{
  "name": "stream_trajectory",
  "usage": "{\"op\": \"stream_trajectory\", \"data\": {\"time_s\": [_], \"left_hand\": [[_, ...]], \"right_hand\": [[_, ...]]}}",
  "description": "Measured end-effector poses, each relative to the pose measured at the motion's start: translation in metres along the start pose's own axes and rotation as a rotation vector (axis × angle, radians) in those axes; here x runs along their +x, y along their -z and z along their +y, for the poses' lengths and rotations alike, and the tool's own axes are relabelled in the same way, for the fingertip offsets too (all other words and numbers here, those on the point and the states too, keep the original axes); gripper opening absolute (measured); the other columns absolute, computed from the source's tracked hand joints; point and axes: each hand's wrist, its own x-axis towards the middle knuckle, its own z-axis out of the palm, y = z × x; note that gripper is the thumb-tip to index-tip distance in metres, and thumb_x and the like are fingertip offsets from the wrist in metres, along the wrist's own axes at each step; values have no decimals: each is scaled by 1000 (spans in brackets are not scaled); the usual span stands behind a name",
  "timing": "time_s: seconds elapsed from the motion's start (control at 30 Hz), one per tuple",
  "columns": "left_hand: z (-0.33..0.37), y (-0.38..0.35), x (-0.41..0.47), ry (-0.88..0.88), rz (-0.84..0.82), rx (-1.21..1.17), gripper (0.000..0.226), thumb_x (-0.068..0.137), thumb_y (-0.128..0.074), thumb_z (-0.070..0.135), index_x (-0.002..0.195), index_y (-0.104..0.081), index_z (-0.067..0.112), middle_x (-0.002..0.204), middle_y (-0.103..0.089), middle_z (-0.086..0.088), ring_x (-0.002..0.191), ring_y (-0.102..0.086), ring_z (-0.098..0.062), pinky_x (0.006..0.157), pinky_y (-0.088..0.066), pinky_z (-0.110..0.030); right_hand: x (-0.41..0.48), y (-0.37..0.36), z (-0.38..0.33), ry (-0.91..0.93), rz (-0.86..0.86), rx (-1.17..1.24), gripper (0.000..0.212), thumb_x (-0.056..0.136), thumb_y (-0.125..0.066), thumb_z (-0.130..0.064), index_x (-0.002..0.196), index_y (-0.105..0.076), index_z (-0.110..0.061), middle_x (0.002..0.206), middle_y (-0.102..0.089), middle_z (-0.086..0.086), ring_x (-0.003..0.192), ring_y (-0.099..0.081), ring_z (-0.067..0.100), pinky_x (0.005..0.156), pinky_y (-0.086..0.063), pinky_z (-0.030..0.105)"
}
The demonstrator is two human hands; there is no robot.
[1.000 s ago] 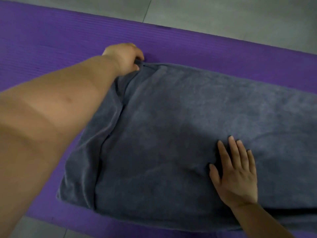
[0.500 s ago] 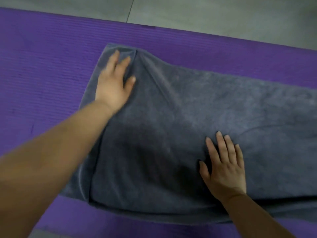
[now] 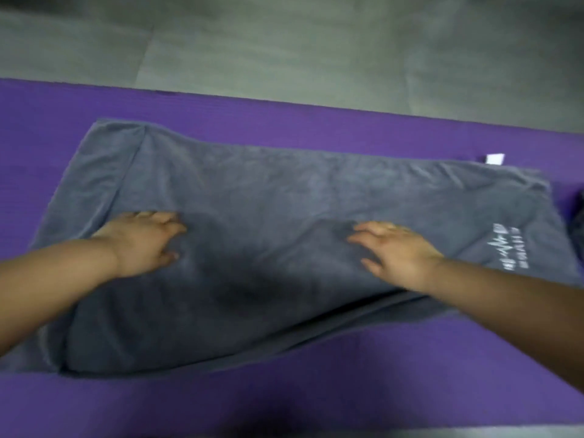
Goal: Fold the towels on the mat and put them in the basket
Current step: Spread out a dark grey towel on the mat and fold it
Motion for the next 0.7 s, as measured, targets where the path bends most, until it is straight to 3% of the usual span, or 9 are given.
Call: {"op": "stream_trajectory", "data": {"time_s": [0.13,0.27,0.33,0.4,0.47,0.53,0.57,0.63,0.7], "left_hand": [[89,50,9,-304,117,68,41,95,-34,43,135,-34,35,139,-39,14,127,-40,-7,101,-29,-17],[196,53,19,-633,381,-52,29,88,-51,41,114,-56,30,111,-61,9,105,-59,-10,86,-45,-21],[239,36,25,-600,298,-92,35,82,-59,44,112,-59,26,109,-60,4,104,-58,-15,86,-45,-23],[268,19,28,-571,323,-92,46,51,-81,51,86,-69,24,82,-64,4,77,-65,-13,64,-50,-19],[282,8,30,-506,380,-155,53,25,-88,48,66,-67,22,62,-59,5,55,-62,-11,47,-47,-16],[283,-2,37,-443,459,-248,53,23,-91,39,67,-68,20,60,-60,4,52,-62,-14,46,-48,-20],[282,-3,37,-449,462,-258,52,25,-91,36,68,-69,19,61,-61,4,52,-62,-15,46,-49,-21],[279,0,39,-467,527,-229,37,38,-88,36,64,-69,18,64,-61,3,58,-60,-14,53,-47,-22],[275,3,42,-488,597,-250,20,64,-64,37,62,-69,17,73,-61,0,75,-49,-13,69,-38,-27]], "right_hand": [[-85,-46,97,-437,9,59,44,91,-47,-23,134,-44,-16,142,-41,7,130,-39,23,104,-29,27],[-146,-112,136,-1000,370,519,32,86,-51,-12,111,-62,5,116,-57,32,109,-50,46,94,-37,44],[-160,-132,133,-1234,492,788,28,88,-51,-8,107,-62,10,112,-59,33,106,-53,46,93,-41,45],[-166,-141,136,-1413,542,1076,31,86,-57,-13,106,-61,10,104,-61,31,99,-57,42,86,-41,40],[-166,-155,153,-1521,647,1269,45,75,-64,-27,101,-55,8,86,-57,24,76,-55,34,68,-41,39],[-168,-184,178,-1603,645,1320,64,59,-71,-38,100,-45,3,89,-48,13,76,-48,25,52,-36,33],[-168,-197,187,-1619,602,1288,76,52,-73,-42,106,-47,5,90,-48,11,77,-47,24,51,-37,32],[-172,-188,185,-1608,525,1229,75,61,-75,-38,116,-51,8,96,-56,15,82,-55,31,66,-46,38],[-174,-178,184,-1593,477,1151,54,78,-68,-28,118,-55,7,114,-60,22,105,-56,37,87,-44,40]]}}
